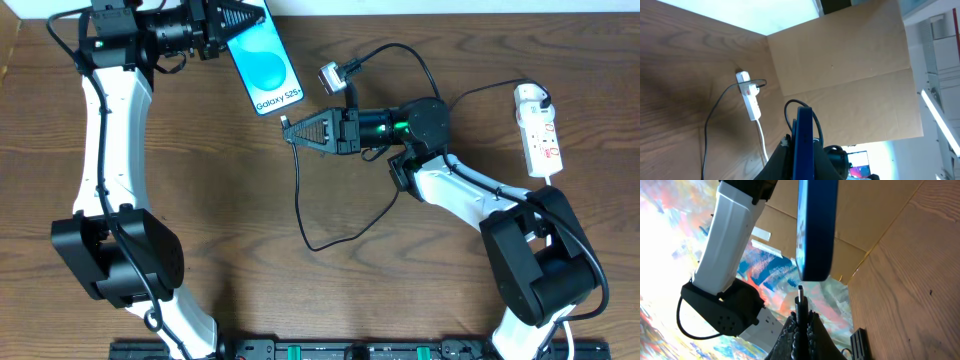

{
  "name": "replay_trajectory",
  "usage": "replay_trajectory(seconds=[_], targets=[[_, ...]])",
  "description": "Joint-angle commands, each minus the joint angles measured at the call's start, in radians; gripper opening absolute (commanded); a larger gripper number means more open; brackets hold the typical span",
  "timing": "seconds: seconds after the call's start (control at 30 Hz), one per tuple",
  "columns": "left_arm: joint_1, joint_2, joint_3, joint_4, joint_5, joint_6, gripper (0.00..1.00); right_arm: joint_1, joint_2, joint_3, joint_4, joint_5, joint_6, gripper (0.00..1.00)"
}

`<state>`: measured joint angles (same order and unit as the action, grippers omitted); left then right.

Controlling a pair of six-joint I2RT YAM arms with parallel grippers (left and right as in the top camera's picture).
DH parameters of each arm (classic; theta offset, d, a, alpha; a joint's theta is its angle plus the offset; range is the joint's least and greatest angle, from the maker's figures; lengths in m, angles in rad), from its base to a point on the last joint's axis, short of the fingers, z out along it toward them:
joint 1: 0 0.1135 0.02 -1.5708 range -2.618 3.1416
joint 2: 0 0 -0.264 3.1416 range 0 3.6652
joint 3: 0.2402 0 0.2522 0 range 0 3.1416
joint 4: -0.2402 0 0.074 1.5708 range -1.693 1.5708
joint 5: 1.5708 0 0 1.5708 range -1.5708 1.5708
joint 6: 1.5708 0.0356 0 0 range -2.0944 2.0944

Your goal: Plug charger to phone and switch on socket

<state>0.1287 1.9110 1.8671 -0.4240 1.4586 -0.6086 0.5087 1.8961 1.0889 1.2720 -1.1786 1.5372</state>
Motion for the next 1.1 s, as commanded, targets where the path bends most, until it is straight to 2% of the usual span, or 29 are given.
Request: replay_trajectory(seconds=[0.0,0.37,0.6,1.07], targets=[[-0.002,-0.013,-0.001,-0.002,0.041,0.011,0.07,-0.006,0.002,0.003,0.004,-0.002,-0.016,0.01],[-0.002,-0.013,-0.001,-0.018,0.041,0.015,0.08,-0.006,0.002,0.003,0.003,-0.002,-0.016,0.01],[-0.002,-0.013,-0.001,-0.117,0.033,0.097,0.07,-0.006,0.002,0.003,0.004,-0.002,-0.017,0.01],[-0.002,-0.013,-0.001,-0.117,0.034,0.095,0.07,-0.006,0.002,0.003,-0.009,-0.002,-0.024,0.01]])
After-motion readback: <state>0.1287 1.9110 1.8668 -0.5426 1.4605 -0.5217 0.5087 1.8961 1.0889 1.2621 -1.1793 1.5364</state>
